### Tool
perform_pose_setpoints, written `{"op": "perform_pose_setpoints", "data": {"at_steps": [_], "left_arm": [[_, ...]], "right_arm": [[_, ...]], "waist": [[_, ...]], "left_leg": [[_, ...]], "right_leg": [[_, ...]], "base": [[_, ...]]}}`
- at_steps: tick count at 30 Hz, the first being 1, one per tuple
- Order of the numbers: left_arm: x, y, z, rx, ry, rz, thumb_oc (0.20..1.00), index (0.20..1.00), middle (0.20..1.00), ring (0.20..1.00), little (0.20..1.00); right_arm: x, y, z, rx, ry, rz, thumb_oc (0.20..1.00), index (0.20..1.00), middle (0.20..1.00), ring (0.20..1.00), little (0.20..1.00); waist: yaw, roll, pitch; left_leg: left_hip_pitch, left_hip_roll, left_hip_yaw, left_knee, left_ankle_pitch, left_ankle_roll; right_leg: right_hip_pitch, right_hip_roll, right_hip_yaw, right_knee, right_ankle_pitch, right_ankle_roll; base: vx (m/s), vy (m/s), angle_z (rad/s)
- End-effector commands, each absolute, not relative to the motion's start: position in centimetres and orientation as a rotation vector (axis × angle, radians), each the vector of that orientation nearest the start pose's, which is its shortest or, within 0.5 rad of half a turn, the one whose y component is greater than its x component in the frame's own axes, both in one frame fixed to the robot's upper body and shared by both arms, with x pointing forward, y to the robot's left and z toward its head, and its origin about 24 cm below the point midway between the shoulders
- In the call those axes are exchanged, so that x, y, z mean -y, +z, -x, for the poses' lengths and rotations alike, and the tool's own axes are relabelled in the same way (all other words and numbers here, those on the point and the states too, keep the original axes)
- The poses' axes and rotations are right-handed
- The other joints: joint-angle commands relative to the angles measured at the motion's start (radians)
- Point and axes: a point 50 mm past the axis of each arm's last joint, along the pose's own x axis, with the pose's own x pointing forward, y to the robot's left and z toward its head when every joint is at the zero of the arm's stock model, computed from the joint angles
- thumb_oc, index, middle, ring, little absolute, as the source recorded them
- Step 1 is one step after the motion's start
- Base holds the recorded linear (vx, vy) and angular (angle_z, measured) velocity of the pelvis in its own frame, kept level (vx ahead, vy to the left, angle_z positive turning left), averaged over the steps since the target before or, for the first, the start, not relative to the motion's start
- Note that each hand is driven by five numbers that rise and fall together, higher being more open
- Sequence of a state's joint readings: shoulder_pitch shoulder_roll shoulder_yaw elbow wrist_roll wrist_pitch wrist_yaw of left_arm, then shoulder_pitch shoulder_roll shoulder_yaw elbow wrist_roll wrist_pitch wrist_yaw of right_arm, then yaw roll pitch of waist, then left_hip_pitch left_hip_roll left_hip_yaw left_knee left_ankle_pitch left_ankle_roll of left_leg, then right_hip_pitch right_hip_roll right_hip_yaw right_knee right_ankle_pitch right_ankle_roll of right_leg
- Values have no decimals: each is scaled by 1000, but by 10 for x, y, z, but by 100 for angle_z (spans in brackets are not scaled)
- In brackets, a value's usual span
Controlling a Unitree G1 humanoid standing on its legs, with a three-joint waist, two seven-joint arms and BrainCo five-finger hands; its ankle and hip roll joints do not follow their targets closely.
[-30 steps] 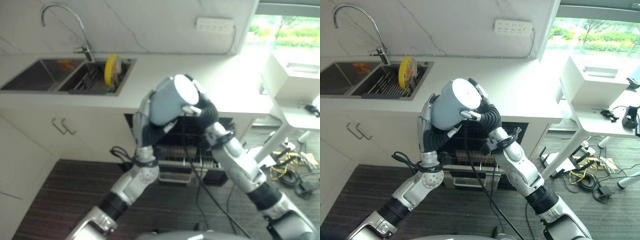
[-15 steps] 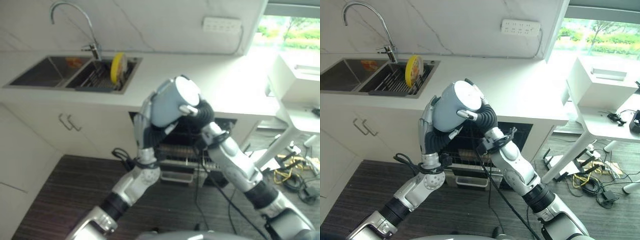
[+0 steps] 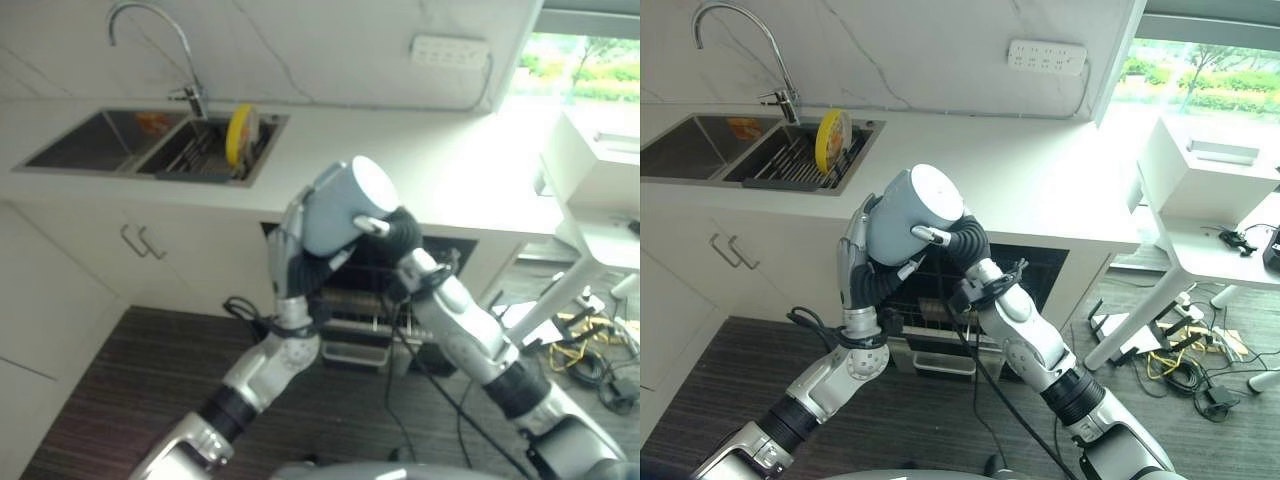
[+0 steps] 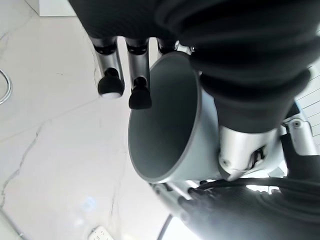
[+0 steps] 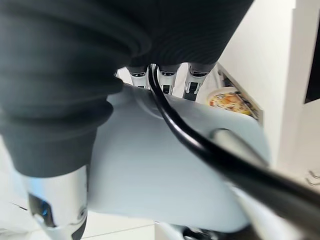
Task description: Place the dishes in the dishwasher.
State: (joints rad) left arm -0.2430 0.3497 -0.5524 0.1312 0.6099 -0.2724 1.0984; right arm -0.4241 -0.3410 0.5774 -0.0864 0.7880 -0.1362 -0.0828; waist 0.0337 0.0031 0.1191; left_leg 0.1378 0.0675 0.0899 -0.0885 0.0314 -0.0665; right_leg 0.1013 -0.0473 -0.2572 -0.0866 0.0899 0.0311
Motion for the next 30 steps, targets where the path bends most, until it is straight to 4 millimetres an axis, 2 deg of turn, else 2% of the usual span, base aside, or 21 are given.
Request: {"op": "perform_pose_setpoints", "data": {"at_steps": [1,3,4,5,6,19,20,21,22,23,30], "left_arm": [[-79,104,-255,1022,181,-609,200,200,200,200,200],[-79,105,-255,1027,185,-617,200,200,200,200,200],[-79,105,-255,1032,184,-620,200,200,200,200,200],[-79,106,-256,1035,183,-624,200,200,200,200,200],[-79,105,-256,1037,182,-625,200,200,200,200,200],[-76,98,-252,1021,158,-653,200,200,200,200,200],[-76,97,-252,1008,156,-652,225,225,225,225,225],[-76,96,-252,1006,154,-654,595,595,595,595,595],[-76,96,-252,1006,154,-654,595,595,595,595,595],[-76,95,-252,997,147,-664,1000,1000,1000,1000,1000],[-76,87,-252,963,140,-707,1000,1000,1000,1000,1000]], "right_arm": [[32,185,-279,398,755,-430,1000,1000,1000,1000,1000],[31,183,-278,395,768,-423,1000,1000,1000,1000,1000],[29,184,-277,402,780,-417,498,498,498,498,498],[29,184,-276,409,787,-408,235,235,235,235,235],[28,186,-275,414,788,-405,200,200,200,200,200],[30,198,-273,511,730,-431,200,200,200,200,200],[31,200,-273,532,714,-436,200,200,200,200,200],[32,201,-273,542,706,-443,200,200,200,200,200],[32,201,-273,542,706,-443,200,200,200,200,200],[34,204,-274,559,681,-486,200,200,200,200,200],[50,216,-274,659,532,-592,200,200,200,200,200]], "waist": [[24,-47,7],[24,-47,9],[24,-48,10],[25,-48,11],[25,-48,11],[32,-45,15],[32,-44,16],[33,-43,16],[33,-43,16],[32,-42,18],[30,-34,18]], "left_leg": [[7,1,3,24,-119,36],[7,0,2,26,-121,37],[6,0,2,28,-121,38],[5,0,1,30,-121,38],[6,0,1,30,-122,38],[5,-4,-5,38,-128,40],[5,-4,-4,38,-128,41],[4,-4,-4,38,-128,41],[4,-4,-4,38,-128,41],[6,-3,-3,38,-129,41],[9,-2,-2,35,-129,43]], "right_leg": [[45,-113,53,83,-150,110],[44,-113,53,86,-151,110],[44,-113,53,88,-152,110],[44,-113,52,90,-152,109],[45,-113,52,90,-152,109],[46,-112,51,96,-158,106],[45,-111,52,96,-159,106],[44,-112,52,96,-158,106],[44,-112,52,96,-158,106],[46,-112,52,97,-159,105],[48,-109,51,97,-163,102]], "base": [[0,0,0],[0,0,0],[0,0,0],[0,0,0],[0,0,0],[0,0,0],[0,0,0],[0,0,0],[0,0,0],[0,0,0],[0,0,0]]}}
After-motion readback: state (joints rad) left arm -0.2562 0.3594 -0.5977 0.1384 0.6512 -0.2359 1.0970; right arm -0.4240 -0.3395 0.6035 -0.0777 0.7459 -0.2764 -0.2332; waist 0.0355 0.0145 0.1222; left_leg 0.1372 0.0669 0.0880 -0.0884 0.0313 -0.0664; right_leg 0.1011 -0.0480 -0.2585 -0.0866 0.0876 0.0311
